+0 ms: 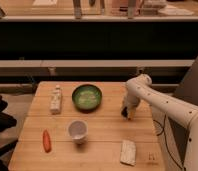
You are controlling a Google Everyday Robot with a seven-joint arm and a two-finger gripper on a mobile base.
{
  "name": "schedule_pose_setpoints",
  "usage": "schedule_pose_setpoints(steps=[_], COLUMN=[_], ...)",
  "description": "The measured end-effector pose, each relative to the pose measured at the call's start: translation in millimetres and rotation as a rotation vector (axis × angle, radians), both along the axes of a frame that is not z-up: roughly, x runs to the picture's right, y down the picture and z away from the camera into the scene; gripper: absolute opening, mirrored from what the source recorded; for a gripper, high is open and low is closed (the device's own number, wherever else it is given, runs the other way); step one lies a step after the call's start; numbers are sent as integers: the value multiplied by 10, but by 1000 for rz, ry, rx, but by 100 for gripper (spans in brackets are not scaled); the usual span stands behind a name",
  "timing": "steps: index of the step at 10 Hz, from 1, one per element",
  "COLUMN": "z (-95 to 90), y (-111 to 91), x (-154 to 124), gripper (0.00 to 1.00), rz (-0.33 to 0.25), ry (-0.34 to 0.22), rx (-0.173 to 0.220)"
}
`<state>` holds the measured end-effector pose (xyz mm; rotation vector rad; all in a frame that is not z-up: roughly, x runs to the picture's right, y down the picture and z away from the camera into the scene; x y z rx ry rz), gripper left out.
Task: Place the eraser on the white sponge
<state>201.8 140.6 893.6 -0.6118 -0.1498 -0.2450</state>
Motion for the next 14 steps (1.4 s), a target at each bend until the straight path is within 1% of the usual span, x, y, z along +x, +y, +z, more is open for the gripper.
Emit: schedule_pose_setpoints(steps=[1, 2, 5, 9, 14], z=[-17, -65, -236, -362, -547], y=[6, -21, -53, -41, 54], x=[2, -10, -46, -70, -96], gripper=[6, 1, 1, 1, 1], rz=[-6, -15, -37, -54, -77], ry=[-2, -7, -9, -13, -19], rx=[1, 5, 8, 16, 22])
